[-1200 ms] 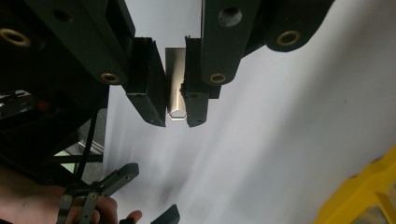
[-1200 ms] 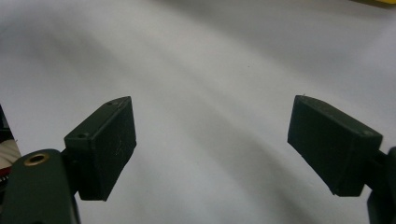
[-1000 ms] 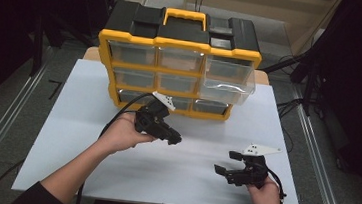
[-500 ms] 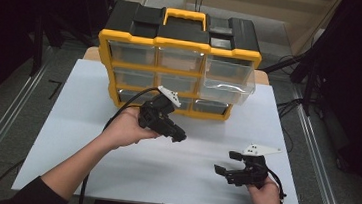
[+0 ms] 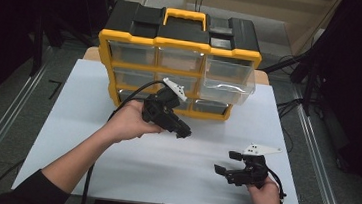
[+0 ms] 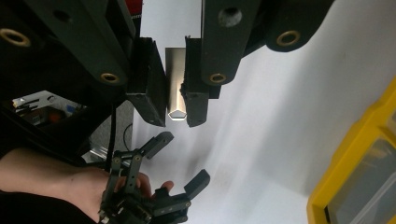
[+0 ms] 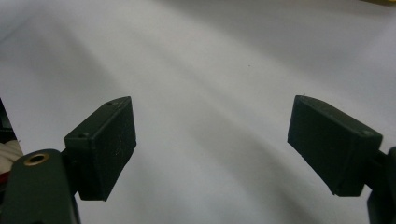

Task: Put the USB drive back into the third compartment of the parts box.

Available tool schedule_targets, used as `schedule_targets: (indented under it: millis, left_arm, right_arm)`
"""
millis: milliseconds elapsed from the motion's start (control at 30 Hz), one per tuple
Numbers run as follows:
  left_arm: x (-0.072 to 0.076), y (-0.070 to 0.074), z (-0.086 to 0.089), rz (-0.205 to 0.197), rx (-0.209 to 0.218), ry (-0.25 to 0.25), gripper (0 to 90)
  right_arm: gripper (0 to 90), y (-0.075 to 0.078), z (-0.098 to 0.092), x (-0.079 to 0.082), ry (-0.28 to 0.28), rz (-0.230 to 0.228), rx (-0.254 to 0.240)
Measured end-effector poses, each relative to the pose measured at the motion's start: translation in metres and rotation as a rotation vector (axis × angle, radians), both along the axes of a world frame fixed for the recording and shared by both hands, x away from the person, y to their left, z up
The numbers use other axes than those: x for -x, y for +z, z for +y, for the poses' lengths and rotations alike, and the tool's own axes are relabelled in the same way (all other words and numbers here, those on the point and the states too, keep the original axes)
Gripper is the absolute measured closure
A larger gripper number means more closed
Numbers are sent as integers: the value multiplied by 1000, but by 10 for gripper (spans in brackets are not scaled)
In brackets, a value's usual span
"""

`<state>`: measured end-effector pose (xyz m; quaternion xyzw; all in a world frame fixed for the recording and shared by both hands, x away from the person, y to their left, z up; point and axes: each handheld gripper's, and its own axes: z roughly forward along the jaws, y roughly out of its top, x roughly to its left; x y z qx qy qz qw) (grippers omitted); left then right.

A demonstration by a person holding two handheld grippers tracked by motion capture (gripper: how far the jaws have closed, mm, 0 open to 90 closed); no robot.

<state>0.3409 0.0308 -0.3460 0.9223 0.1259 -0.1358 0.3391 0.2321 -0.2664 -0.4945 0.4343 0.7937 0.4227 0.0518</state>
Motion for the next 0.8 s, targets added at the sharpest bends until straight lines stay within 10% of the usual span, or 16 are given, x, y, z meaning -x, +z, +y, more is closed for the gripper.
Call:
schedule_targets:
  millis: [800]
  left_arm:
    - [-3, 56, -13, -36, -8, -52, 801]
  right_arm:
    - [137, 1, -2, 1, -6, -3, -8]
